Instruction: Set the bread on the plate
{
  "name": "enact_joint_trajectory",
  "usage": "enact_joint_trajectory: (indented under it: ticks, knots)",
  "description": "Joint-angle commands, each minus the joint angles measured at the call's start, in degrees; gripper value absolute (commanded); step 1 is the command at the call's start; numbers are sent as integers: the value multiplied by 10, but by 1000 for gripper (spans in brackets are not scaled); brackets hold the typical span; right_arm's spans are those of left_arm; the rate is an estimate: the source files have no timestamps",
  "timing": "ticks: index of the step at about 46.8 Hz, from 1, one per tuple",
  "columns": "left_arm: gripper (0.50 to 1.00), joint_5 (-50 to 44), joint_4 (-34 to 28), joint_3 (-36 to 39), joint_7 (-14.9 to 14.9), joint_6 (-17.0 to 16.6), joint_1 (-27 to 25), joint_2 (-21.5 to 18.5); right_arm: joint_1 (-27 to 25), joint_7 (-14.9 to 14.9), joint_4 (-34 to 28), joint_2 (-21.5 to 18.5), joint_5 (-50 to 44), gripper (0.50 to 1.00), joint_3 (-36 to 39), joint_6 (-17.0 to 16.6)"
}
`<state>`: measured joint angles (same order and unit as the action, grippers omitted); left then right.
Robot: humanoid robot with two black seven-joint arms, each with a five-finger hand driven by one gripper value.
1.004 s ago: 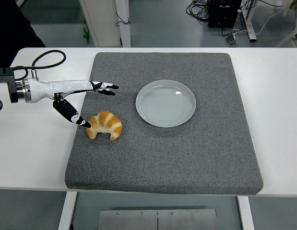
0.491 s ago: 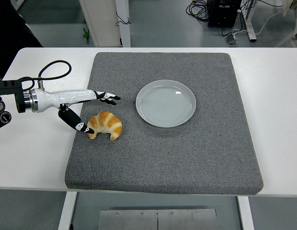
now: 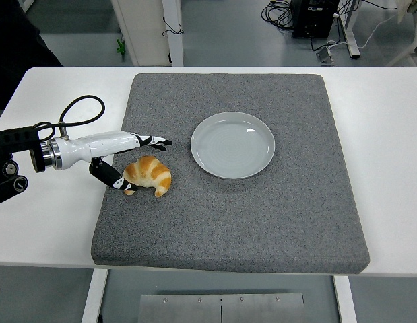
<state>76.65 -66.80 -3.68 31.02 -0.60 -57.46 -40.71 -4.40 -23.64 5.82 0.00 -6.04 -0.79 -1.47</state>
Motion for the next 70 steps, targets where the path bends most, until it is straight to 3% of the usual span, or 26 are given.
enact_joint_trajectory:
  ticks: [1, 22, 39, 63, 70]
  knots:
    - [880, 0, 0, 2, 0, -12, 2, 3, 0, 0, 0, 0, 1, 1000, 0, 0]
    - [868, 1, 2, 2, -1, -23, 14, 12, 0, 0, 0, 0, 0, 1000, 0, 0]
    - [840, 1, 3, 38, 0, -76, 15, 18, 0, 0, 0, 0, 1, 1000, 0, 1]
    - [728, -1, 11, 47, 5, -105, 16, 27, 0, 0, 0, 0, 0, 1000, 0, 1]
    - [654, -1, 20, 47, 5, -111, 16, 37, 0, 0, 0, 0, 0, 1000, 0, 1]
